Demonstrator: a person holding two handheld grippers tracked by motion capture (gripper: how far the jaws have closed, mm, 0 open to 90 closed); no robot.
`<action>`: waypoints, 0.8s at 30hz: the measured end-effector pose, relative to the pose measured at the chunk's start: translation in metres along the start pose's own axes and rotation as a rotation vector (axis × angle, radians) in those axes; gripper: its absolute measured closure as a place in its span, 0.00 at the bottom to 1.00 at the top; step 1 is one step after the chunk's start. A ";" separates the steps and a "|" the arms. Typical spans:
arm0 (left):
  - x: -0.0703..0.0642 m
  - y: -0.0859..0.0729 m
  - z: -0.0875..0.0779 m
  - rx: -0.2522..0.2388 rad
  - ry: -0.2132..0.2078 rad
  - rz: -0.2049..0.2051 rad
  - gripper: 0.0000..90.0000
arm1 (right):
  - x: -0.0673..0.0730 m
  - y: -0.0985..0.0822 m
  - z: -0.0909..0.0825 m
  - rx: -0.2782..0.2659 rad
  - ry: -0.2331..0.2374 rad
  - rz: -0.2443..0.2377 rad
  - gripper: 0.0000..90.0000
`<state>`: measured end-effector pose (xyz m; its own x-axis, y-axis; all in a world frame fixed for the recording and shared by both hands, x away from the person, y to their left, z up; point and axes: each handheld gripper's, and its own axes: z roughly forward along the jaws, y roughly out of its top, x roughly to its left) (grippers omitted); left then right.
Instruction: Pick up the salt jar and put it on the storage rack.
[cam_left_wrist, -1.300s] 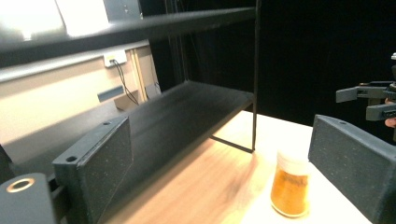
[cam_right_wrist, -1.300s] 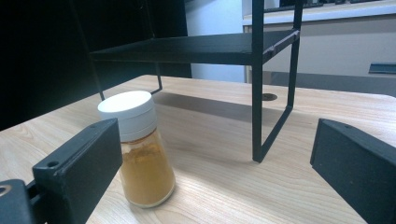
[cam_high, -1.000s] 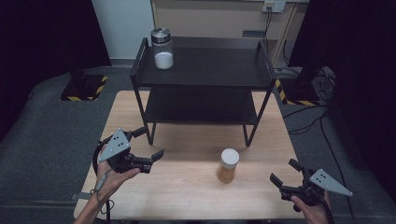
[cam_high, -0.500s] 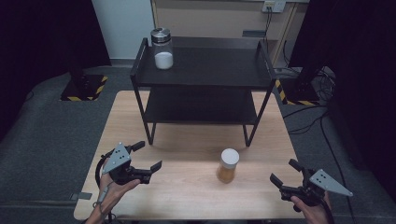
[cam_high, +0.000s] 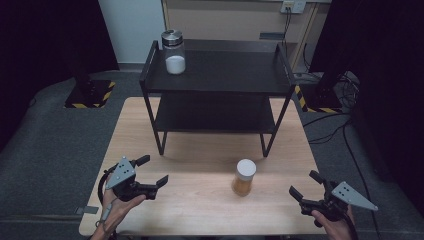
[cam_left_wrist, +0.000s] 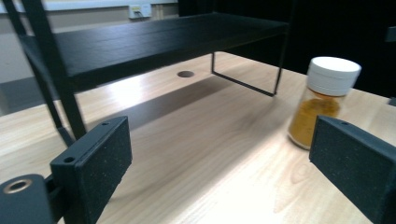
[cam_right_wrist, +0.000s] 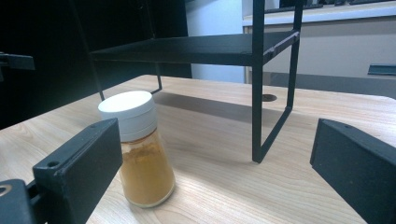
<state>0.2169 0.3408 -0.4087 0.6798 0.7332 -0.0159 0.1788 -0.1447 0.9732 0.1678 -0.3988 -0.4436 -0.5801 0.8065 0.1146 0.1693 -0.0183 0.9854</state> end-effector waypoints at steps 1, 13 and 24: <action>0.001 -0.001 -0.001 -0.006 0.010 -0.007 0.05 | 0.000 0.000 0.000 0.000 0.000 0.000 0.03; 0.016 -0.010 -0.015 -0.067 0.047 -0.025 0.03 | 0.000 0.000 0.000 0.000 -0.003 0.002 0.03; 0.026 -0.011 -0.012 -0.097 -0.046 0.017 0.03 | 0.002 -0.001 -0.004 -0.002 -0.024 0.003 0.03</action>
<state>0.2237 0.3691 -0.4169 0.7143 0.6998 -0.0072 0.0986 -0.0904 0.9910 0.1630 -0.3994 -0.4435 -0.5604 0.8203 0.1142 0.1688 -0.0219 0.9854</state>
